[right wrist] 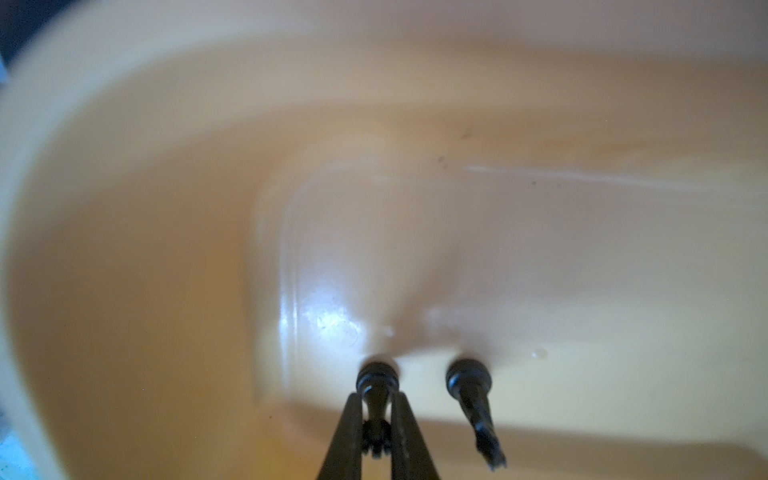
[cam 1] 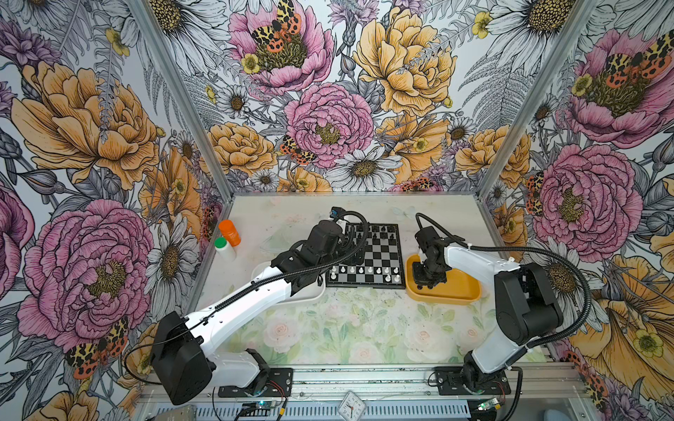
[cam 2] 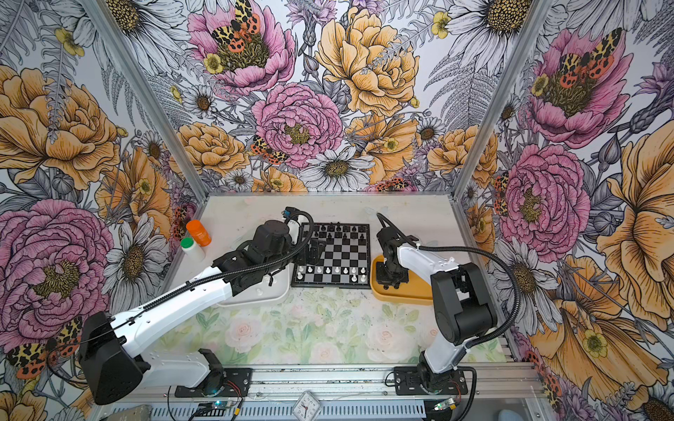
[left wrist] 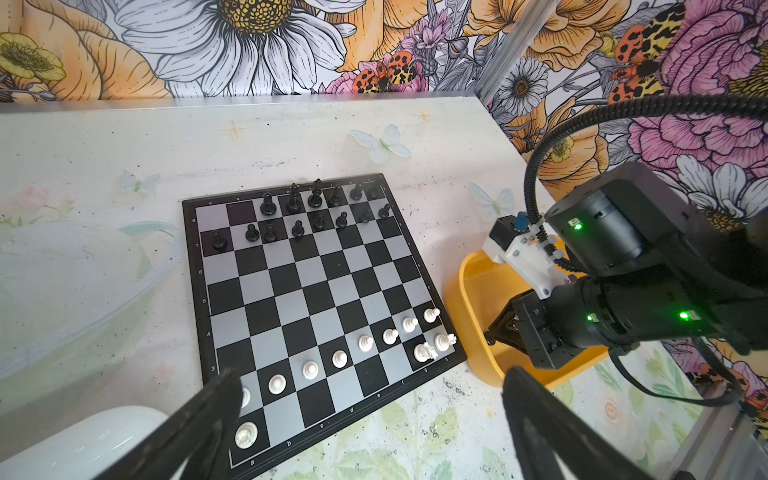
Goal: Set up the chess pieces on the board
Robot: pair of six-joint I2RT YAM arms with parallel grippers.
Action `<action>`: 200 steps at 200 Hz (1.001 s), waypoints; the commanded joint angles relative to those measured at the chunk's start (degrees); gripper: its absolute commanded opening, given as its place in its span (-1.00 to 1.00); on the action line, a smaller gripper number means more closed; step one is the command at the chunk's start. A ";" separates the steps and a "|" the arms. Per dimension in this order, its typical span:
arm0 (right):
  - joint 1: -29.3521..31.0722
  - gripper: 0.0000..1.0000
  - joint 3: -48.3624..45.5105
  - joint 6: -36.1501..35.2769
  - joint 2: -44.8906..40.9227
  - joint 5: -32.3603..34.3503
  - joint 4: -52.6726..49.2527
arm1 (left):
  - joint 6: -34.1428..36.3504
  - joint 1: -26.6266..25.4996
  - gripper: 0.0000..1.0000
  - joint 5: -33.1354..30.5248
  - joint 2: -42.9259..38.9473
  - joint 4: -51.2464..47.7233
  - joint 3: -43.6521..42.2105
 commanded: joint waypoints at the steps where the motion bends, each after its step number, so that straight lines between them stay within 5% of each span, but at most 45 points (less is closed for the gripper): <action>1: 0.30 -0.76 1.76 0.87 -2.34 0.71 -0.93 | 1.02 0.53 0.98 0.61 -1.13 0.32 -0.73; 107: 0.72 -0.79 18.95 -0.87 -0.29 2.41 -10.44 | 2.38 4.22 0.98 1.53 -2.70 -0.45 -1.80; 200: 5.52 -0.78 50.04 -2.22 17.74 0.19 -17.55 | 3.66 15.42 0.98 6.13 -4.47 -0.28 -4.16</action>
